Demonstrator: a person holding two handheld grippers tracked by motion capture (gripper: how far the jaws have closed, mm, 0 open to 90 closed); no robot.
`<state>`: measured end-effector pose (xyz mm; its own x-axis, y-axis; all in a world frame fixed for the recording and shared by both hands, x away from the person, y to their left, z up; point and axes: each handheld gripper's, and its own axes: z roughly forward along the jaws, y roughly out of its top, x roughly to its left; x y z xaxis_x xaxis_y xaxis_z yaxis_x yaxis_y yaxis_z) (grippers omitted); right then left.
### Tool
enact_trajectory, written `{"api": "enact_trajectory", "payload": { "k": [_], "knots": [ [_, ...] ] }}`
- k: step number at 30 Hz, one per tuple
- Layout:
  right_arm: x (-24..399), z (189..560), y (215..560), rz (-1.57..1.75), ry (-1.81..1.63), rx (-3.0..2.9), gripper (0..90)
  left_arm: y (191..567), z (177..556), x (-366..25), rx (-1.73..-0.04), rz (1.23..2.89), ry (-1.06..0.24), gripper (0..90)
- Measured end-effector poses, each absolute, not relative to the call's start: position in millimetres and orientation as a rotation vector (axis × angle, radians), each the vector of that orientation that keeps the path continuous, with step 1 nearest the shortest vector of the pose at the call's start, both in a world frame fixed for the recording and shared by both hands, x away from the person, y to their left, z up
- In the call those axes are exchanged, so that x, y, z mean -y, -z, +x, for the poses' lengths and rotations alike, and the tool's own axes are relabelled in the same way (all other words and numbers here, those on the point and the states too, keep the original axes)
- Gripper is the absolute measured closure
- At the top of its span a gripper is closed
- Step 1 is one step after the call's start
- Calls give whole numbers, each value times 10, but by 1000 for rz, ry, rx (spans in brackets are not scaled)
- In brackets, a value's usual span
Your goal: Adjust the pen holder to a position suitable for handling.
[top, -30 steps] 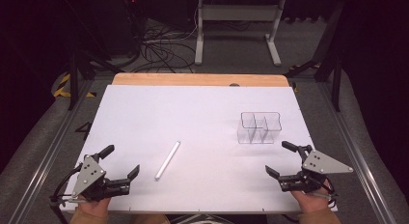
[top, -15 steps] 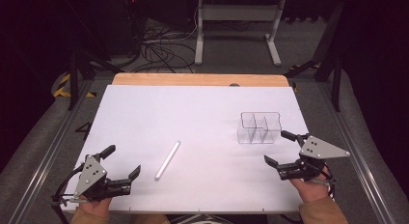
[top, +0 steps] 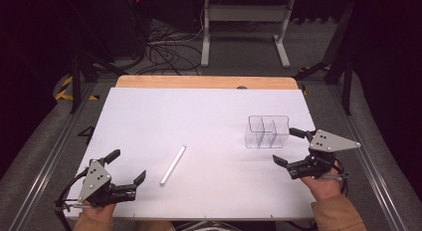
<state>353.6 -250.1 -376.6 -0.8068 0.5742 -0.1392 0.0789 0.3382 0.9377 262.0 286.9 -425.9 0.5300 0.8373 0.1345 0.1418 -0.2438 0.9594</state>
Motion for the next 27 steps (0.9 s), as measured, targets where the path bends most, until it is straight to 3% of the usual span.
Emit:
{"api": "enact_trajectory", "payload": {
  "k": [7,12,27],
  "knots": [
    [2508,3597,3753,565,-1445,-2166,59,4258,2619,-2869,-829,1712,-823,32],
    [2459,3657,3714,515,-1322,-2239,153,4259,2619,-2866,-829,1714,-824,32],
    [2393,3920,3604,491,-1123,-2405,305,4261,2619,-2865,-828,1715,-822,32]
  ]
}}
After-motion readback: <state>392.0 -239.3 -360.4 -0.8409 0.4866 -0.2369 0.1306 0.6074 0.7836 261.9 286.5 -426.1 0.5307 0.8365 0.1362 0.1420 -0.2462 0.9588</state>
